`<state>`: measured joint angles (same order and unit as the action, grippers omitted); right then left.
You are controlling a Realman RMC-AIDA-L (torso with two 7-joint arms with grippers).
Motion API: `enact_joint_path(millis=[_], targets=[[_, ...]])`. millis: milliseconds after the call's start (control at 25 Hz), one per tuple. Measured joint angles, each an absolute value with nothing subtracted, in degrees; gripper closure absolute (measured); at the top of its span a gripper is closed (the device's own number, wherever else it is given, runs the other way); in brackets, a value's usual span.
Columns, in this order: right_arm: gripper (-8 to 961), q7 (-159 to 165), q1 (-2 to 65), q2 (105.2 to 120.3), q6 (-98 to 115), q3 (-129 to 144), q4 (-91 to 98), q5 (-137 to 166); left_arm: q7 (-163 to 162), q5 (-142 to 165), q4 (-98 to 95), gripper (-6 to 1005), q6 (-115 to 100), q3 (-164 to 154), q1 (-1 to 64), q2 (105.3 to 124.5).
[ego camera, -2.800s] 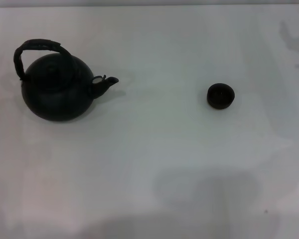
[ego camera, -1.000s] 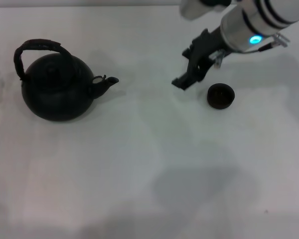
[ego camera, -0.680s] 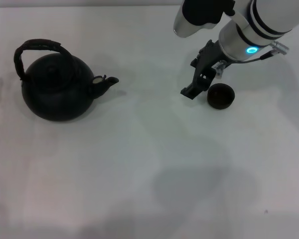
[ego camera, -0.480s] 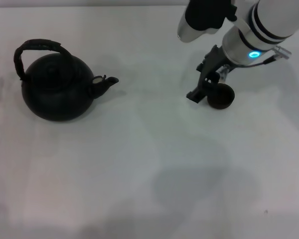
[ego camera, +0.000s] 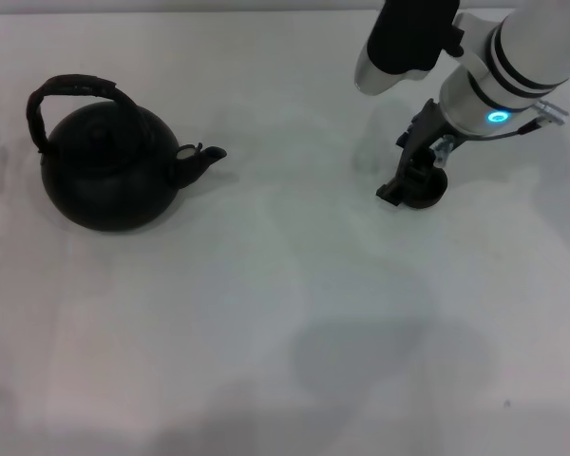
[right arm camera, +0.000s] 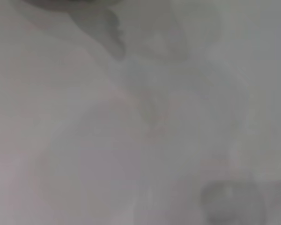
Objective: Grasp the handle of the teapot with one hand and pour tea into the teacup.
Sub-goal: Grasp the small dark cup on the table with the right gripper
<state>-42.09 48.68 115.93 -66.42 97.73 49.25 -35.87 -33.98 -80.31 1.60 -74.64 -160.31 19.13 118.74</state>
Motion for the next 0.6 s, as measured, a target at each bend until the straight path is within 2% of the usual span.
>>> enact_joint_path(millis=[600], targets=[[198,-40.3,47.6,115.57,-67.5,97.3,48.9,-32.6,-34.0,-80.4,1.6,400,-74.4,-160.2,19.3,118.74]])
